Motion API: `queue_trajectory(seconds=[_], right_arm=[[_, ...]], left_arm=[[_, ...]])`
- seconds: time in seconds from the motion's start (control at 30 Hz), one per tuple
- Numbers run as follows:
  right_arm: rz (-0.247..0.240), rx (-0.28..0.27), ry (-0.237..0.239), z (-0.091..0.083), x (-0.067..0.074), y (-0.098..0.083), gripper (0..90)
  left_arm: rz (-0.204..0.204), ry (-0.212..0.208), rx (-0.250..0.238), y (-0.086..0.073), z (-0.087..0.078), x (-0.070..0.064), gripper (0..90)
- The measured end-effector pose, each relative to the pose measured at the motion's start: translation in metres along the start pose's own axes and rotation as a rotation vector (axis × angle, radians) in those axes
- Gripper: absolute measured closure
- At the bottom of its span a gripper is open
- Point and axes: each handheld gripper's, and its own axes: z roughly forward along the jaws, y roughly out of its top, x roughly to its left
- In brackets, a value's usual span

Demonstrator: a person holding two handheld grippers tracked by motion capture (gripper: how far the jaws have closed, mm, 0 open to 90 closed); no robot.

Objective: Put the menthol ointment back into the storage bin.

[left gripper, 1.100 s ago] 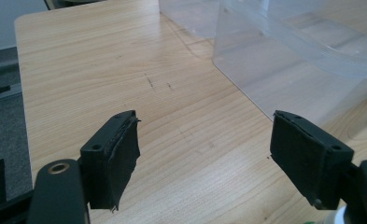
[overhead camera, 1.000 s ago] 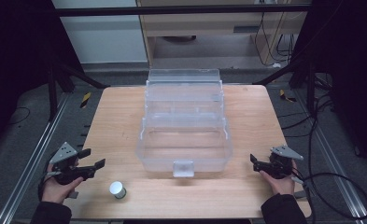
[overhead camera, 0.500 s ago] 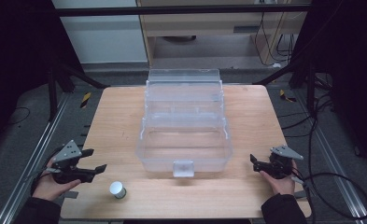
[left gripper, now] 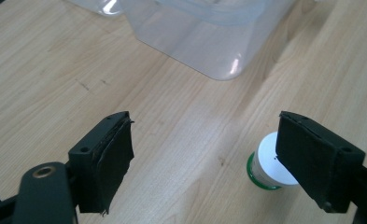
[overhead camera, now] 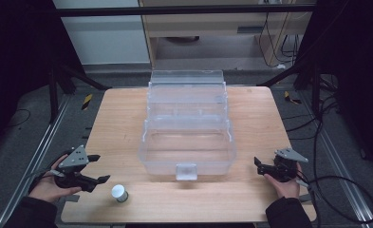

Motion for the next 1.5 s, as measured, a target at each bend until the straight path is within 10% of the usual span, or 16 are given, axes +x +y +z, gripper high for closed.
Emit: queue_trajectory(seconds=[0.63, 1.5], right_arm=[[-0.003, 0.008, 0.006, 0.001, 0.000, 0.000, 4.3], [-0.010, 0.010, 0.010, 0.001, 0.000, 0.000, 6.2]], left_arm=[[0.226, -0.114, 0.138, 0.010, 0.007, -0.011, 18.8], [0.361, -0.223, 0.246, 0.012, 0.036, -0.029, 19.0]])
